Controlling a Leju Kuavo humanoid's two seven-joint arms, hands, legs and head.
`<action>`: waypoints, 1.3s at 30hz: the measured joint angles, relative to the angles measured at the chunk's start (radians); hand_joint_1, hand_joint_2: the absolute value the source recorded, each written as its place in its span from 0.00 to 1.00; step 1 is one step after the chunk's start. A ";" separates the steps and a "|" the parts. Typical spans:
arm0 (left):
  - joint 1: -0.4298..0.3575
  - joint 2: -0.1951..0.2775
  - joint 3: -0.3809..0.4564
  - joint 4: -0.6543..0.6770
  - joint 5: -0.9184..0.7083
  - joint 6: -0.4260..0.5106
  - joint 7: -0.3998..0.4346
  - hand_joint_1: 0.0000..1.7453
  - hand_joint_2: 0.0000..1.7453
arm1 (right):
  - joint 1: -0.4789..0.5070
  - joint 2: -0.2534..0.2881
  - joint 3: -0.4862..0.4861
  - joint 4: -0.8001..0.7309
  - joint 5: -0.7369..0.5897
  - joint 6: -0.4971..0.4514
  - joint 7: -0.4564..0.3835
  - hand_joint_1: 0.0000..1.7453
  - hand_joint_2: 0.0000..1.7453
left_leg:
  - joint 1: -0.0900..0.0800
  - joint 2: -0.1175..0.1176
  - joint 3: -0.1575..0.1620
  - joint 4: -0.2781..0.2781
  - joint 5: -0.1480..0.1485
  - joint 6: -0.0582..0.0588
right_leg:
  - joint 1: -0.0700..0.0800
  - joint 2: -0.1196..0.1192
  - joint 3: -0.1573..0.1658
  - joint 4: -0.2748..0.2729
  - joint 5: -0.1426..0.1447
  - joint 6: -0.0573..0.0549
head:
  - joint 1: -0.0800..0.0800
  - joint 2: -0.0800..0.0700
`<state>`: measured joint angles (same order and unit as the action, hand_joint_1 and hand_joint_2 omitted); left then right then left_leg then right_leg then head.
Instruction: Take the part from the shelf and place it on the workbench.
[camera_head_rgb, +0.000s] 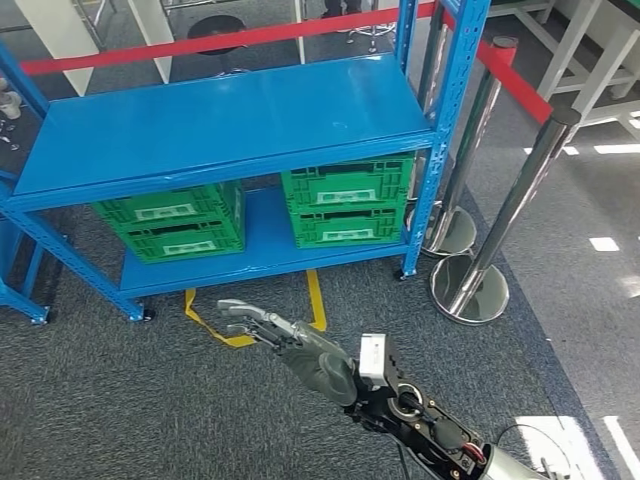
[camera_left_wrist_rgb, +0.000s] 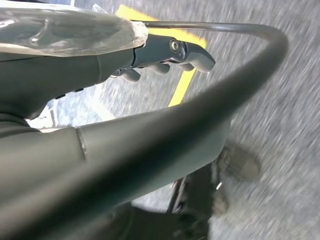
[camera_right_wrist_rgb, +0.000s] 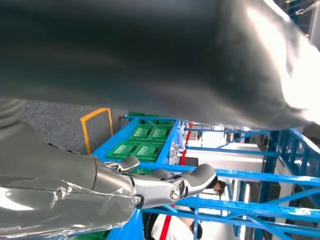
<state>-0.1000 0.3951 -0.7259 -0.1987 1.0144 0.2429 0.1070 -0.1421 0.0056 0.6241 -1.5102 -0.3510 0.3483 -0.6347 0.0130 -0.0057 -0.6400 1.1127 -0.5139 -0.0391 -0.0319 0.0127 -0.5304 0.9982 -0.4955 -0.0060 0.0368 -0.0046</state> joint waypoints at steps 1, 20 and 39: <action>0.000 -0.001 0.000 0.000 0.000 0.000 0.000 0.00 0.00 | 0.001 0.000 -0.001 0.000 -0.001 -0.005 0.000 0.00 0.00 | 0.002 0.000 -0.037 0.073 -0.030 -0.003 | 0.001 -0.001 -0.002 0.000 0.000 -0.002 | -0.002 0.000; 0.009 -0.021 0.002 0.001 0.006 -0.011 0.019 0.00 1.00 | -0.015 -0.129 -0.257 0.506 -0.008 -0.408 0.153 0.00 1.00 | -0.009 -0.004 0.092 -0.179 0.082 0.060 | 0.004 -0.002 -0.106 0.198 -0.068 0.042 | 0.016 0.000; 0.009 -0.023 0.000 0.001 -0.044 -0.041 0.021 0.00 1.00 | 0.054 -0.129 -0.282 1.161 0.145 -0.429 0.736 0.00 1.00 | -0.014 -0.008 0.097 -0.172 0.070 0.033 | 0.012 -0.001 0.000 -0.018 0.006 0.015 | 0.012 0.000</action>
<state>-0.0908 0.3721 -0.7257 -0.1973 0.9706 0.2022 0.1285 -0.0882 -0.1233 0.3421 -0.3493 -0.2058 -0.0810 0.1010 -0.0005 -0.0141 -0.5426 0.9408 -0.4443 -0.0057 -0.0194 0.0116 -0.5300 0.9806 -0.4891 0.0092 0.0484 -0.0046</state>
